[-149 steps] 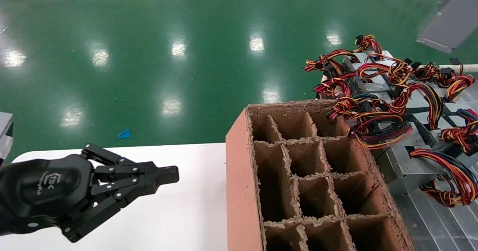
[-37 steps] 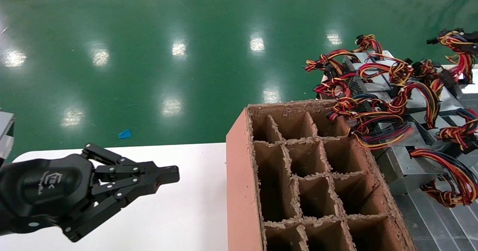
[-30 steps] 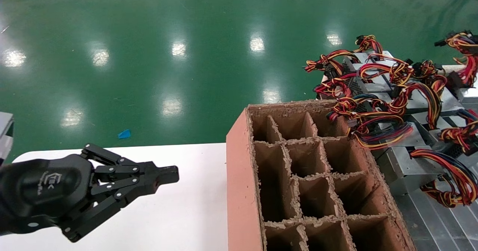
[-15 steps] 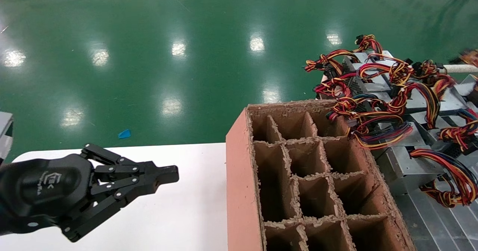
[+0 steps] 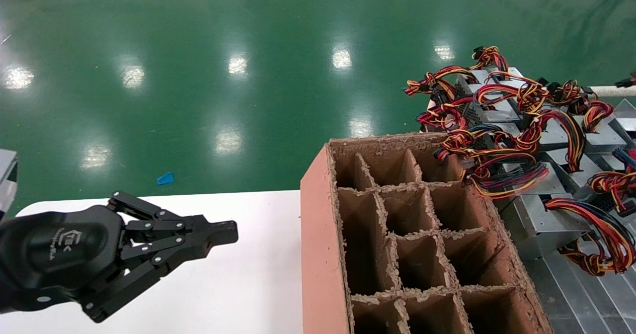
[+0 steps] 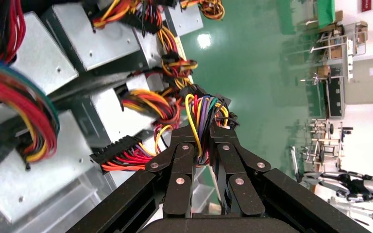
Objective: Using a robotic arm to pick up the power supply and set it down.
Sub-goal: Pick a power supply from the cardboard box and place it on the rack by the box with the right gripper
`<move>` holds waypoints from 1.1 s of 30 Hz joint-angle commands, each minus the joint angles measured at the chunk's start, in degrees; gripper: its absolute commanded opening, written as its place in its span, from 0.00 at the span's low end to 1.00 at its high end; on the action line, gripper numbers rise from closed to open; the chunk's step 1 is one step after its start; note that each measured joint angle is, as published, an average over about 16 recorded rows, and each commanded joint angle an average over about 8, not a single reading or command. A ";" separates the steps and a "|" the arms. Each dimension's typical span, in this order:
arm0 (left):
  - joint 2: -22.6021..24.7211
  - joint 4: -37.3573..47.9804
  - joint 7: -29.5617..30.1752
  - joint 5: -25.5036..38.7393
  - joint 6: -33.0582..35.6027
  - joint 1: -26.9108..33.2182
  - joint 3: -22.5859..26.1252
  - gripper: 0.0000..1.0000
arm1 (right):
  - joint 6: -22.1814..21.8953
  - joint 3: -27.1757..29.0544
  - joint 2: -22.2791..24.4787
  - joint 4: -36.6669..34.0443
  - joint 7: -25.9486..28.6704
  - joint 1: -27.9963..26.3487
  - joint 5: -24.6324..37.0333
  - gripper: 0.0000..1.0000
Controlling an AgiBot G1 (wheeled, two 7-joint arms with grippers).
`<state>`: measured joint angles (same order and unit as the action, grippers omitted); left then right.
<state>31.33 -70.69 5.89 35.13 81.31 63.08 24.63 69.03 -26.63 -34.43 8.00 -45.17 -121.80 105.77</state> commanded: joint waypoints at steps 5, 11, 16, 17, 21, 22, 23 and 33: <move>0.00 0.00 0.00 0.00 0.00 0.00 0.00 0.00 | -1.11 0.07 -1.32 -2.57 -1.48 -0.74 -0.09 1.00; 0.00 0.00 0.00 0.00 0.00 0.00 0.00 0.00 | -1.66 -0.23 -1.79 -3.68 -2.79 -1.70 0.37 1.00; 0.00 0.00 0.00 0.00 0.00 0.00 0.00 0.00 | -1.62 -0.42 -1.94 -4.27 -3.73 -2.59 0.66 1.00; 0.00 0.00 0.00 0.00 0.00 0.00 0.00 0.00 | -1.49 -0.45 -1.93 -4.31 -3.99 -2.77 0.72 1.00; 0.00 0.00 0.00 0.00 0.00 0.00 0.00 0.00 | -0.15 -0.39 -1.58 -4.27 -5.38 -3.65 0.59 1.00; 0.00 0.00 0.00 0.00 0.00 0.00 0.00 0.00 | 0.20 -0.33 -1.39 -4.18 -5.85 -3.91 0.50 1.00; 0.00 0.00 0.00 0.00 0.00 0.00 0.00 0.00 | 0.54 -0.21 -1.16 -4.13 -6.24 -4.18 0.32 1.00; 0.00 0.00 0.00 0.00 0.00 0.00 0.00 0.00 | 2.51 0.95 -0.43 1.39 -2.89 -0.05 -5.13 1.00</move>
<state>31.33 -70.69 5.89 35.13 81.31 63.08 24.63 71.67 -25.59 -34.80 9.81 -47.63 -121.49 100.24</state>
